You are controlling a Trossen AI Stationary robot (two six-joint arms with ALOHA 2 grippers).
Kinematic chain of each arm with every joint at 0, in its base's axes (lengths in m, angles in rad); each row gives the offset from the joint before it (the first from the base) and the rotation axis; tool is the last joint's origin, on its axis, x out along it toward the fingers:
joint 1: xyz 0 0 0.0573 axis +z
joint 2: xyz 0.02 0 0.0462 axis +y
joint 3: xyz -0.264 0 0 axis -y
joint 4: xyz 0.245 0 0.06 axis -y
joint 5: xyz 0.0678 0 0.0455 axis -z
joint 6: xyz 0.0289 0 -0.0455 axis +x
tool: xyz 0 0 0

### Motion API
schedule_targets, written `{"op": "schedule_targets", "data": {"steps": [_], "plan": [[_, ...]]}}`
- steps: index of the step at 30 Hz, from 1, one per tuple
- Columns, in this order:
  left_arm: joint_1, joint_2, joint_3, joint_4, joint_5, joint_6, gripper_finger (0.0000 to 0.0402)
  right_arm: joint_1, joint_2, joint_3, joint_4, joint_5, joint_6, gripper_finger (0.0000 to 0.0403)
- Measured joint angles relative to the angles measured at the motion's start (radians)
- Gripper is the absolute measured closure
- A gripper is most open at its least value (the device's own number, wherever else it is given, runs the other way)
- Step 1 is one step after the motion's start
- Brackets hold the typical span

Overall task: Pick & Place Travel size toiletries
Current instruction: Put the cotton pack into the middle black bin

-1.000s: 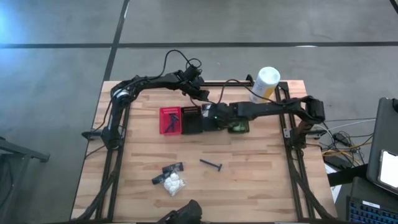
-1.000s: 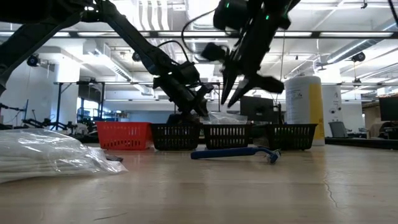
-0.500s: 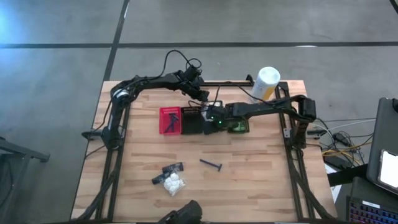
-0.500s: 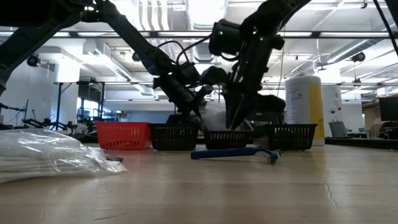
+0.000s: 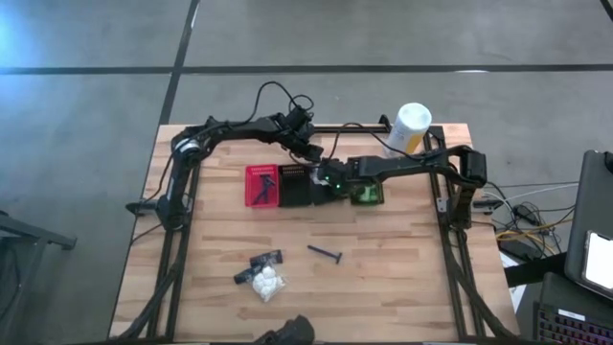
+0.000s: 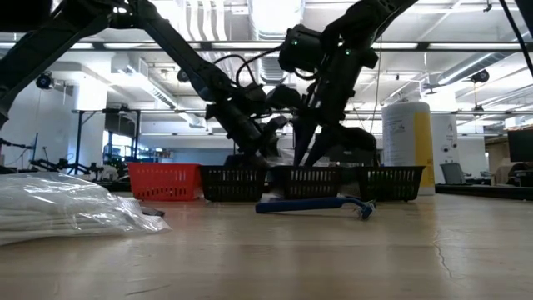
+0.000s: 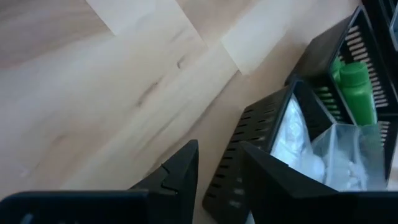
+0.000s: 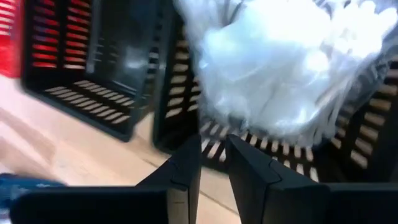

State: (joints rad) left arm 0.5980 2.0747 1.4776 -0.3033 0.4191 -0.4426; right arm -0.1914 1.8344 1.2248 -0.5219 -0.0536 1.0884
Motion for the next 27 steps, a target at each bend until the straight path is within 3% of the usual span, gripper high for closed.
{"op": "schedule_targets", "data": {"steps": [20, 27], "plan": [[-0.018, 0.0, -0.011, 0.006, -0.002, 0.002, 0.0282, -0.037, 0.018, -0.038, -0.019, -0.048, -0.123, 0.0346], [-0.031, 0.0, -0.011, 0.007, -0.01, 0.004, 0.0282, -0.058, 0.029, -0.072, 0.015, -0.033, -0.124, 0.0328]]}}
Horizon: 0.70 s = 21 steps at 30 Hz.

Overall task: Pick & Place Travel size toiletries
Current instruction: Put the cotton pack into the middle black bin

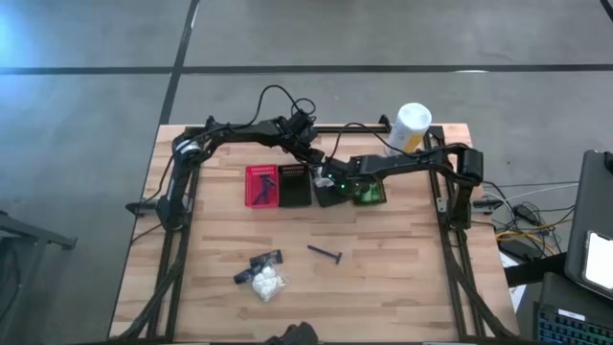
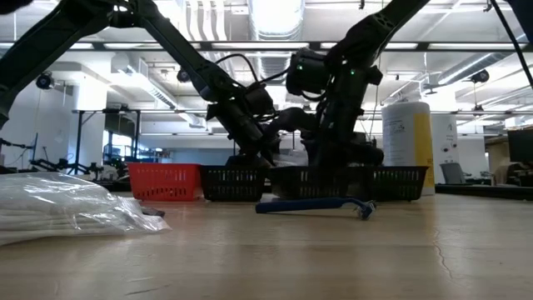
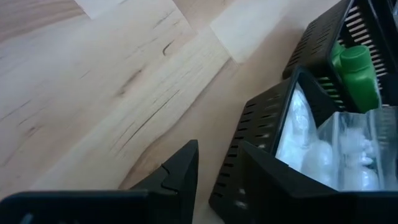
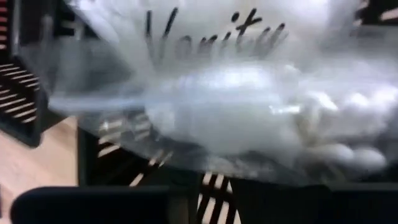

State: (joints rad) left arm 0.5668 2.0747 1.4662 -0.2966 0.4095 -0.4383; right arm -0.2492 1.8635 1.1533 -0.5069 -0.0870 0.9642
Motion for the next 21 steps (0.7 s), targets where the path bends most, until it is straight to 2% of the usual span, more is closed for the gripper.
{"op": "schedule_targets", "data": {"steps": [6, 13, 18, 21], "plan": [[-0.006, 0.0, -0.006, 0.002, -0.019, 0.001, 0.0282, -0.006, 0.008, -0.009, 0.069, 0.011, 0.004, 0.0314], [-0.006, -0.001, -0.01, 0.0, -0.017, -0.001, 0.0282, -0.012, 0.011, 0.033, 0.068, 0.129, -0.016, 0.0321], [-0.006, -0.001, -0.01, -0.001, -0.017, -0.002, 0.0282, -0.023, 0.011, 0.025, 0.069, 0.129, -0.024, 0.0334], [-0.006, -0.001, -0.01, -0.002, -0.012, -0.003, 0.0282, -0.024, 0.021, 0.015, 0.069, 0.092, -0.023, 0.0332]]}}
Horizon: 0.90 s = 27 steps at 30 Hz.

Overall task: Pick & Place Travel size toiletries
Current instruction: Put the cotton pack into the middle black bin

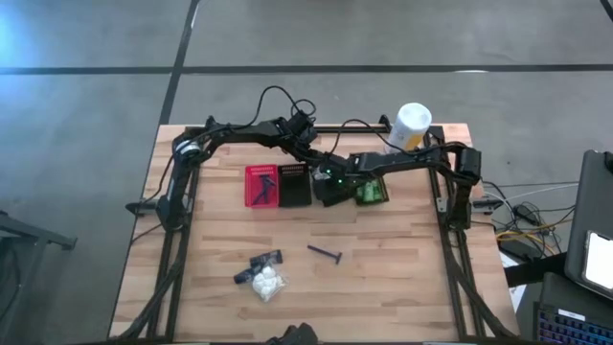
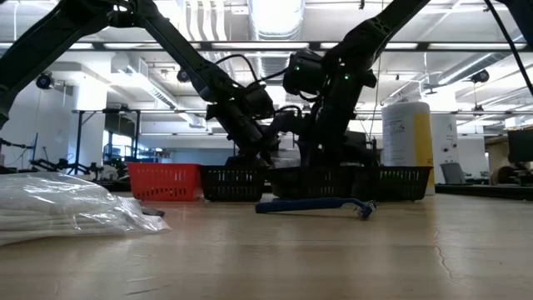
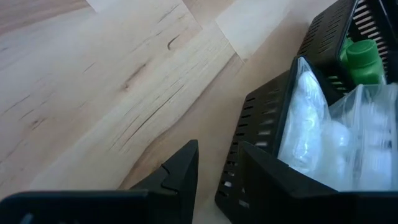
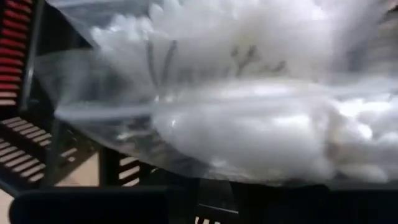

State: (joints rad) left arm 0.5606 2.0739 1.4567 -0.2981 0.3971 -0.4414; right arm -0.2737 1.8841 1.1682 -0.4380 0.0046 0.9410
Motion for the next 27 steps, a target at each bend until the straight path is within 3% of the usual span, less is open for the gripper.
{"op": "schedule_targets", "data": {"steps": [6, 14, 27], "plan": [[0.0, 0.0, 0.0, -0.001, 0.003, -0.003, 0.0282, 0.007, 0.03, 0.005, 0.0, -0.026, 0.0, 0.0312], [0.0, 0.0, 0.0, -0.002, 0.009, -0.003, 0.0282, 0.005, 0.003, 0.038, -0.023, 0.074, -0.034, 0.0296], [0.012, -0.011, -0.002, -0.029, 0.04, 0.023, 0.0282, 0.023, -0.006, 0.041, -0.04, 0.025, -0.044, 0.0272]]}}
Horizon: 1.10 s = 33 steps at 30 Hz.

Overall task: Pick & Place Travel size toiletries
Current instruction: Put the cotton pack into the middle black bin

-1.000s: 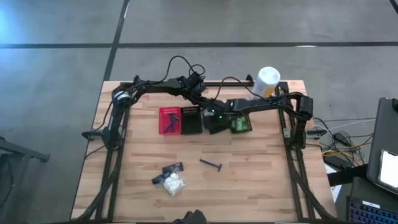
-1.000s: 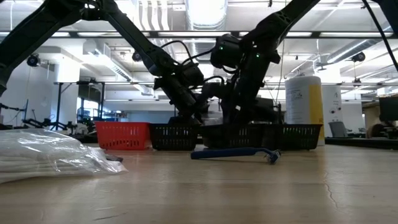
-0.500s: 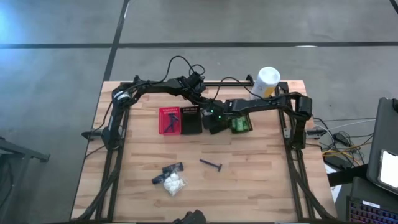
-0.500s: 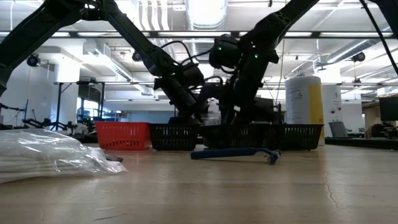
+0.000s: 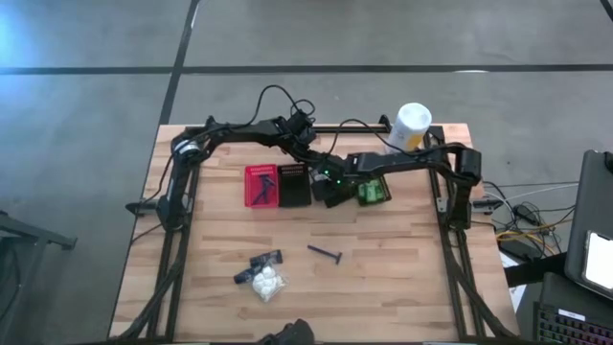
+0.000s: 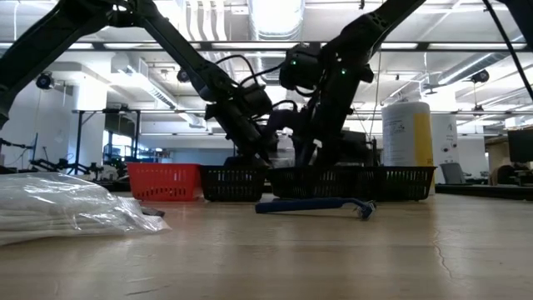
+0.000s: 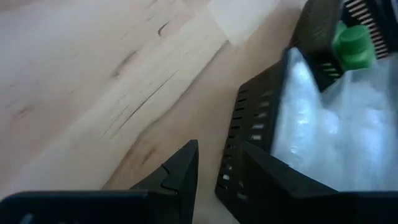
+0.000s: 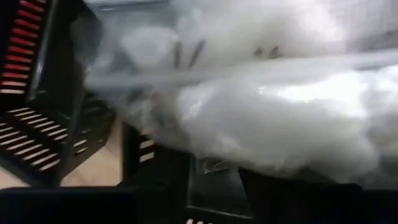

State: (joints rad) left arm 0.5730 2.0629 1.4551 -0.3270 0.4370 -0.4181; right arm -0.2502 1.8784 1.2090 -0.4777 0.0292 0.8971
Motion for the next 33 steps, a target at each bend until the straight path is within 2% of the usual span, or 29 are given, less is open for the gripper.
{"op": "schedule_targets", "data": {"steps": [16, 26, 33], "plan": [[0.034, -0.065, 0.0, -0.032, -0.01, 0.057, 0.0282, 0.044, -0.027, 0.013, -0.099, 0.004, 0.0, 0.0227], [0.043, -0.175, 0.001, -0.097, -0.022, 0.119, 0.0282, 0.063, -0.079, 0.013, -0.126, 0.027, 0.0, 0.0238], [0.044, -0.291, -0.003, -0.241, -0.034, 0.229, 0.0282, 0.095, -0.137, 0.013, -0.122, 0.083, 0.03, 0.0249]]}}
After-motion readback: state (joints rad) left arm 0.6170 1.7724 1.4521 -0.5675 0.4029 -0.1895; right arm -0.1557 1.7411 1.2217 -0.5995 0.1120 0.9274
